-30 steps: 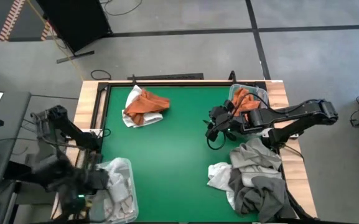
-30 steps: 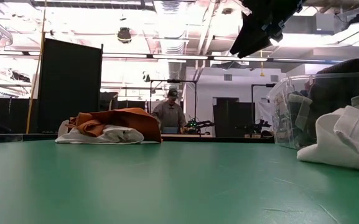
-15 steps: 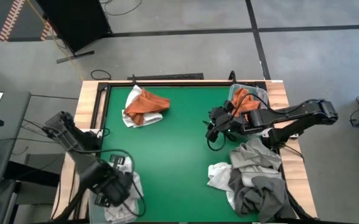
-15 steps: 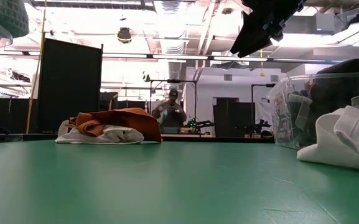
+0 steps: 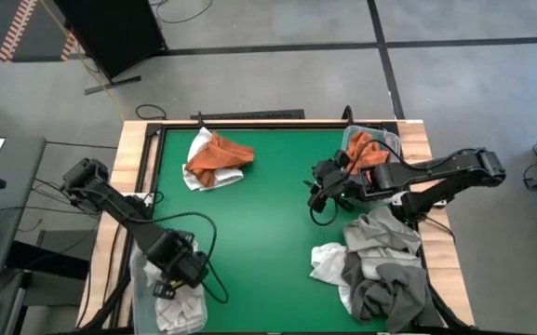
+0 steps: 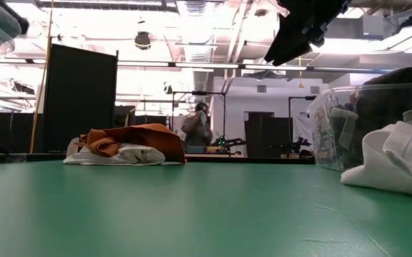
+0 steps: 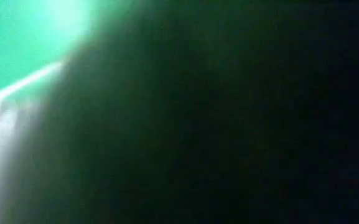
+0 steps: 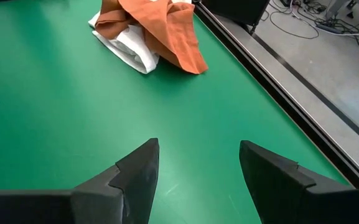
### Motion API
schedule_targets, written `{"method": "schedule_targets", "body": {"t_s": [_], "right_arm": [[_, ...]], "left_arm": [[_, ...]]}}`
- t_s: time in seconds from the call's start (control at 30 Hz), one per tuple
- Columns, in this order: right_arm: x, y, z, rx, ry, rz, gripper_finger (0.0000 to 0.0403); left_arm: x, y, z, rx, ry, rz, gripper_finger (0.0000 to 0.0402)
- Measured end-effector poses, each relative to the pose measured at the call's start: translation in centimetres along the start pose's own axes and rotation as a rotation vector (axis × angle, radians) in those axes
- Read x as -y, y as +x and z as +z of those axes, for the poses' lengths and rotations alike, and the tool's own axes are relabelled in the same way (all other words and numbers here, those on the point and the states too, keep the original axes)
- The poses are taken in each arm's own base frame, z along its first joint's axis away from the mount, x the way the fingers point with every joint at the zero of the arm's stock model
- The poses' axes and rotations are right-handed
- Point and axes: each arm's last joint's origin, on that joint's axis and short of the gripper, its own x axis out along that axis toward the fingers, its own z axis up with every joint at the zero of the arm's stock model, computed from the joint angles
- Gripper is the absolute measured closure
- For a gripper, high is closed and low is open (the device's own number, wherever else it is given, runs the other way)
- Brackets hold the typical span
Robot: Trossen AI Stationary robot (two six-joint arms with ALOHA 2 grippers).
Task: Sort towels by color in basket
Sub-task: Put the dark gray microfiber towel into the bottom transparent bin
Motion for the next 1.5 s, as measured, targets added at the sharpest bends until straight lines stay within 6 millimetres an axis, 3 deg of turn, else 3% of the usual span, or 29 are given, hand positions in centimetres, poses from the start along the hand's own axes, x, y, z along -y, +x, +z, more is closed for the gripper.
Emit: {"method": "schedule_targets", "body": {"t_s": [0.23, 0.43, 0.67, 0.9, 1.1, 1.23, 1.37, 1.5], "right_arm": [[0.0, 0.0, 0.0, 0.0, 0.0, 0.0, 0.0152], [0.0, 0.0, 0.0, 0.0, 0.0, 0.0, 0.0152], [0.0, 0.0, 0.0, 0.0, 0.001, 0.0, 0.0152], [0.0, 0.0, 0.0, 0.001, 0.003, -0.001, 0.0152], [0.0, 0.0, 0.1, 0.008, 0.008, 0.002, 0.0152], [0.0, 0.0, 0.1, 0.009, 0.008, 0.002, 0.0152], [0.0, 0.0, 0.1, 0.012, 0.01, 0.003, 0.0152], [0.0, 0.0, 0.1, 0.012, 0.01, 0.004, 0.0152]], "left_arm": [[-1.7, 3.0, -0.1, -0.001, 0.024, -0.016, 0.0361], [-2.0, 3.3, -0.2, -0.012, -0.006, -0.007, 0.0347], [-1.1, 0.2, 0.0, 0.025, -0.05, -0.05, 0.0271], [0.1, -4.9, -0.4, 0.12, -0.11, -0.066, 0.0204], [1.1, -9.3, -1.4, 0.182, -0.122, -0.025, 0.019], [1.3, -11.8, -1.6, 0.312, -0.073, 0.071, 0.0192], [1.1, -12.3, -1.5, 0.42, -0.027, 0.251, 0.0193], [0.1, -11.2, -1.0, 0.408, -0.058, 0.333, 0.0193]]}}
